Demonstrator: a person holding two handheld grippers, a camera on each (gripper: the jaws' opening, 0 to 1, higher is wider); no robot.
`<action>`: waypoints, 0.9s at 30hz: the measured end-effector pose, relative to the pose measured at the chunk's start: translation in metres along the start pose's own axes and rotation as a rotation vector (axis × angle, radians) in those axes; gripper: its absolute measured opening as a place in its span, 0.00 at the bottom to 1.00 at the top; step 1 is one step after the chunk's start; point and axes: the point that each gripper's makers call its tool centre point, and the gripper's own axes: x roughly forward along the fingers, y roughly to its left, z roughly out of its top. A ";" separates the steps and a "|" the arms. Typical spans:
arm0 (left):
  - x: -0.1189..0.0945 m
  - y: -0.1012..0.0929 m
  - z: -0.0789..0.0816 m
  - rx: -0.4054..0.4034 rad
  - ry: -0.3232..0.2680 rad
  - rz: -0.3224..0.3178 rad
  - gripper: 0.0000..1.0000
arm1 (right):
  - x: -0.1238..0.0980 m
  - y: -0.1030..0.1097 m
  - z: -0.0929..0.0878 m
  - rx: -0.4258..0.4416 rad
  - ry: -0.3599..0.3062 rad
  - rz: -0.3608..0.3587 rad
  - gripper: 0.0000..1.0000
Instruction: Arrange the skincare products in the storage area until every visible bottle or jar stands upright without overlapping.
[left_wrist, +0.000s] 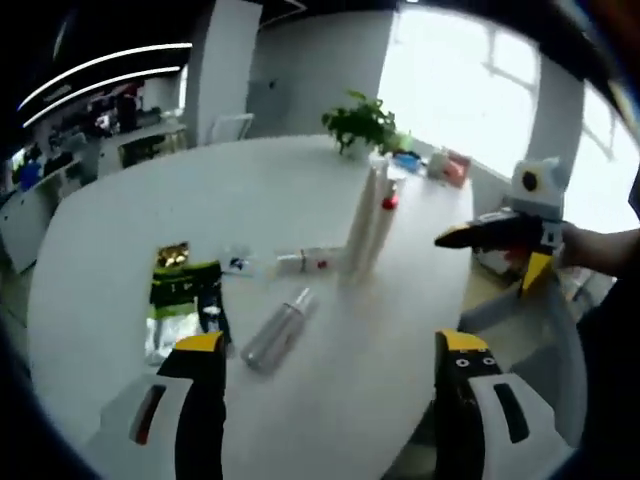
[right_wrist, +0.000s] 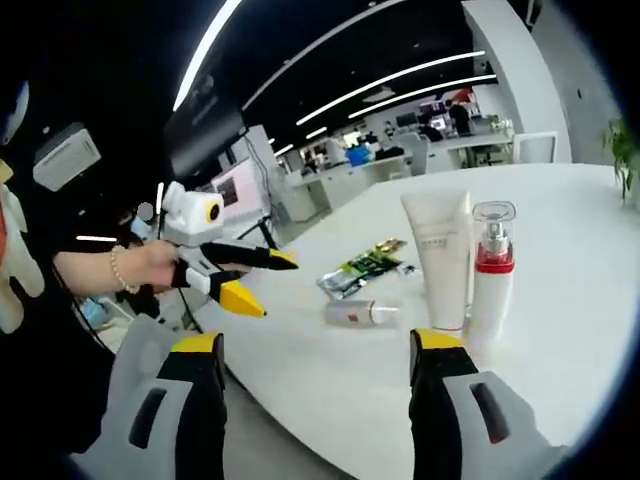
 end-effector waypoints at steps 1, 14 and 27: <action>-0.005 0.005 -0.005 -0.018 0.002 0.008 0.84 | 0.000 -0.001 -0.001 0.002 0.002 -0.004 0.76; -0.042 0.014 -0.036 -0.080 -0.017 0.096 0.96 | -0.003 -0.008 -0.008 -0.024 0.035 -0.045 0.77; -0.052 0.004 -0.052 -0.121 -0.017 0.076 0.97 | -0.011 -0.005 -0.019 -0.013 0.077 -0.035 0.77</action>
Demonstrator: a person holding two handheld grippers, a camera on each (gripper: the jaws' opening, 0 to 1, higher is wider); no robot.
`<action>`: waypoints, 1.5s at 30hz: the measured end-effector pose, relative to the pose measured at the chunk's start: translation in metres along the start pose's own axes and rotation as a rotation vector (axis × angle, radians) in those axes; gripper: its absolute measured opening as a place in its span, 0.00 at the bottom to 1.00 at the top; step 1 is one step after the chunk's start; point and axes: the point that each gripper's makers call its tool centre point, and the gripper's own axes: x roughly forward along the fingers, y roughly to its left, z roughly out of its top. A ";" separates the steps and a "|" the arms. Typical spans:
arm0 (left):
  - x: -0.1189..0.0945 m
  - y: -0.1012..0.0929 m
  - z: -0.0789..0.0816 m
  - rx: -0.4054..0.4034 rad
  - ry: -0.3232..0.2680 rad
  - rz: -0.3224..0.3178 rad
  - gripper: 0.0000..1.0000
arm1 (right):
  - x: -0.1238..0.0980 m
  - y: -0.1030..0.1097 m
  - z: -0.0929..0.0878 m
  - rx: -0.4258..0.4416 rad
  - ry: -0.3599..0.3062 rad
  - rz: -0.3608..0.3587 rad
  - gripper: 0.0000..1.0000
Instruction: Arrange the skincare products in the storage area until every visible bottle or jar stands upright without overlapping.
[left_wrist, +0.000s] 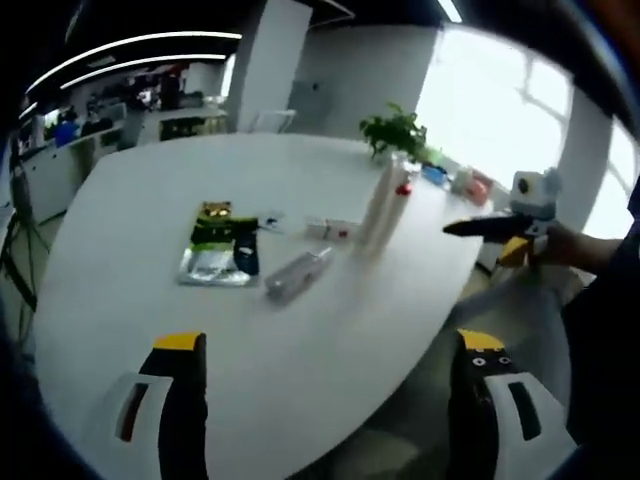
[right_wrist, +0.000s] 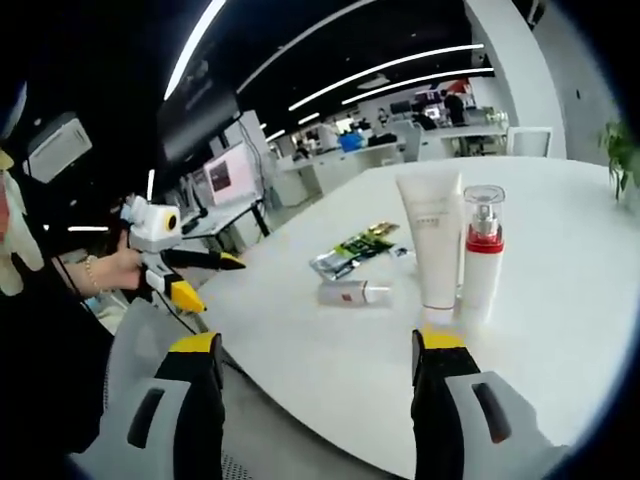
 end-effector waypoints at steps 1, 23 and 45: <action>0.000 -0.001 -0.002 -0.004 -0.002 0.001 0.97 | 0.000 0.001 -0.002 -0.005 0.007 0.002 0.77; 0.005 -0.005 -0.026 0.000 0.045 -0.023 0.93 | 0.004 0.012 -0.015 -0.057 0.093 0.013 0.75; 0.003 -0.006 -0.016 -0.011 -0.006 -0.009 0.91 | -0.031 -0.043 0.148 -0.197 0.018 -0.120 0.68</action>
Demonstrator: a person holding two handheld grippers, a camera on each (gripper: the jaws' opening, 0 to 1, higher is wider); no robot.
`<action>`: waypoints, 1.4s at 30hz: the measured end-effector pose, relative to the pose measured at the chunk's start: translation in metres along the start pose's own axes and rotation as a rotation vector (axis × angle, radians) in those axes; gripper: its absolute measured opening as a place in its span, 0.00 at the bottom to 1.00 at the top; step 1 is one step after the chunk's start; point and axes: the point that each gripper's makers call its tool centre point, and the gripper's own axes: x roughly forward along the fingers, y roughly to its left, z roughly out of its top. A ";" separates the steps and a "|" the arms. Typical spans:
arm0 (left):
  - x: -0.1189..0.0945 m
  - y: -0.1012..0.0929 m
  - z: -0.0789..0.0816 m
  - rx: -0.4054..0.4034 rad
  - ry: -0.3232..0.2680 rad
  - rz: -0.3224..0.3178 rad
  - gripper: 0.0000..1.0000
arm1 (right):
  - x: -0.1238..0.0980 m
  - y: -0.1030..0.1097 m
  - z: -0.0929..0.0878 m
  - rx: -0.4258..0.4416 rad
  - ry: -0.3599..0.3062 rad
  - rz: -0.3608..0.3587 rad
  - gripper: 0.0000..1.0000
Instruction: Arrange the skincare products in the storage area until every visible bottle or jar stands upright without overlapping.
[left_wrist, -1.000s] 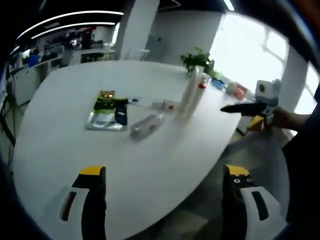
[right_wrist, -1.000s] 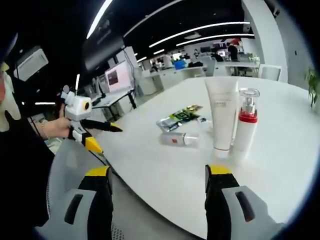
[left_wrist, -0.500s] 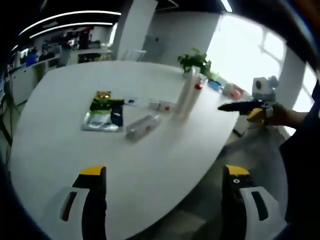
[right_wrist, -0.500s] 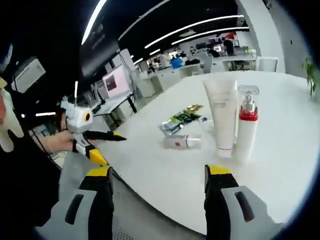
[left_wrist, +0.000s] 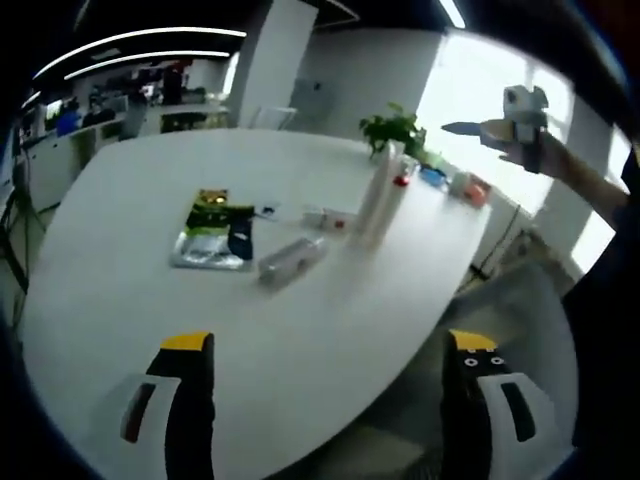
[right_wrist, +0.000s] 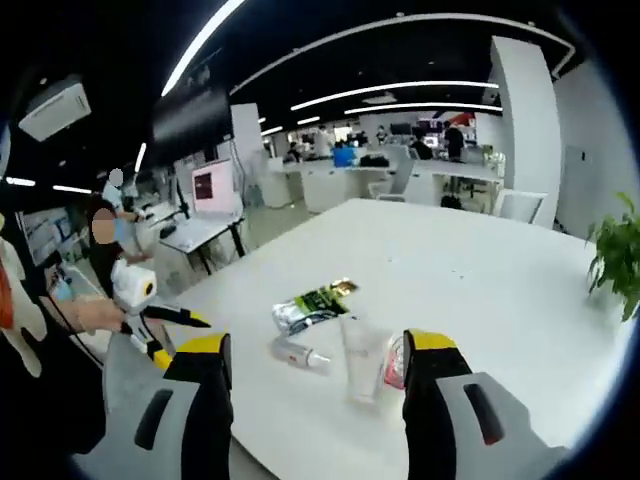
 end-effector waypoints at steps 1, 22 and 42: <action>0.000 0.000 0.000 -0.002 -0.002 0.000 0.90 | 0.002 -0.004 0.006 -0.026 0.011 0.000 0.67; 0.000 0.008 -0.003 0.012 0.001 0.002 0.90 | 0.107 -0.033 0.022 -0.305 0.479 0.124 0.53; 0.004 0.011 -0.007 -0.042 0.001 -0.007 0.90 | 0.177 -0.061 -0.084 -0.266 0.927 0.266 0.40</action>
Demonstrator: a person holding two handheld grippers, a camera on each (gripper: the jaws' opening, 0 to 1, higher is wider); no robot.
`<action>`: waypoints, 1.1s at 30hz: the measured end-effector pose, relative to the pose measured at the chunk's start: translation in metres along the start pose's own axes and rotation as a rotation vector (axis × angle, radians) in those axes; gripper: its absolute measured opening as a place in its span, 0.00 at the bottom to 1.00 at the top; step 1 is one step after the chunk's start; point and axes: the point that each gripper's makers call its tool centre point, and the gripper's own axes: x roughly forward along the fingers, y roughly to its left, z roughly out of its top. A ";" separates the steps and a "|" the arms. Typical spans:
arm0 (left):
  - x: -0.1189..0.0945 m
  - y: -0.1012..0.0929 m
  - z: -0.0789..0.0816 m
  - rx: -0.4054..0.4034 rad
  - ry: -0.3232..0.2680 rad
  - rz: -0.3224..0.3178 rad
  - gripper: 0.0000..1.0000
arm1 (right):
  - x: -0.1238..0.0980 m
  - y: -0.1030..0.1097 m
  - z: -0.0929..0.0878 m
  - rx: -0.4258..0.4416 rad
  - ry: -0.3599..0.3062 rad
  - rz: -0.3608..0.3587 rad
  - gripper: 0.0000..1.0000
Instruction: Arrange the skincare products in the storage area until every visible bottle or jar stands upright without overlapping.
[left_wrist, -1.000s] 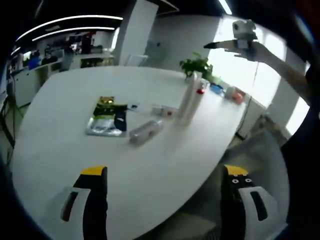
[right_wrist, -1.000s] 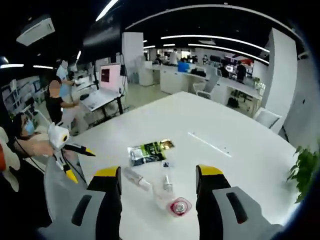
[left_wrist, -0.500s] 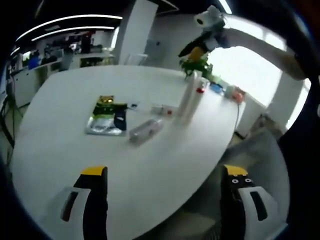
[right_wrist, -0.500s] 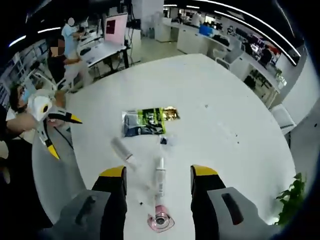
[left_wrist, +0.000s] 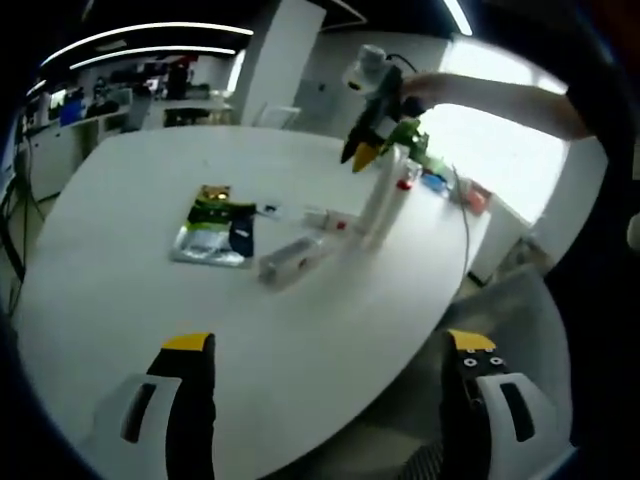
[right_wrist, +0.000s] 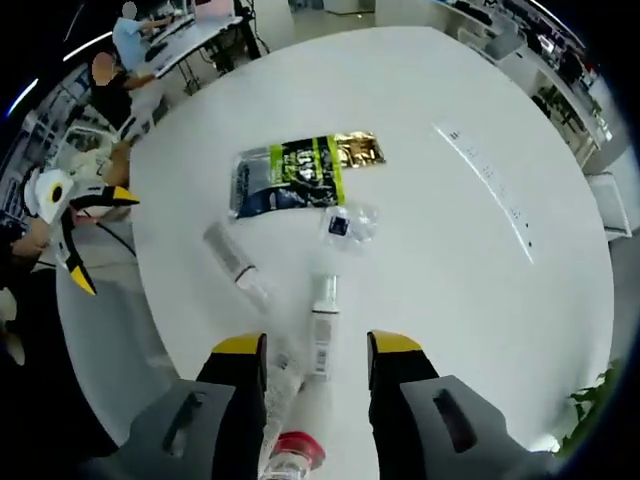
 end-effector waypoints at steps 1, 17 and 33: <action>0.000 0.000 0.000 -0.004 0.002 0.000 0.90 | 0.002 0.000 0.000 0.000 0.003 0.003 0.40; 0.002 0.003 -0.006 -0.040 0.032 0.007 0.90 | 0.062 -0.001 -0.016 -0.033 0.138 0.071 0.37; 0.002 0.009 -0.010 -0.067 0.044 0.028 0.90 | 0.092 -0.002 -0.029 -0.067 0.199 0.086 0.30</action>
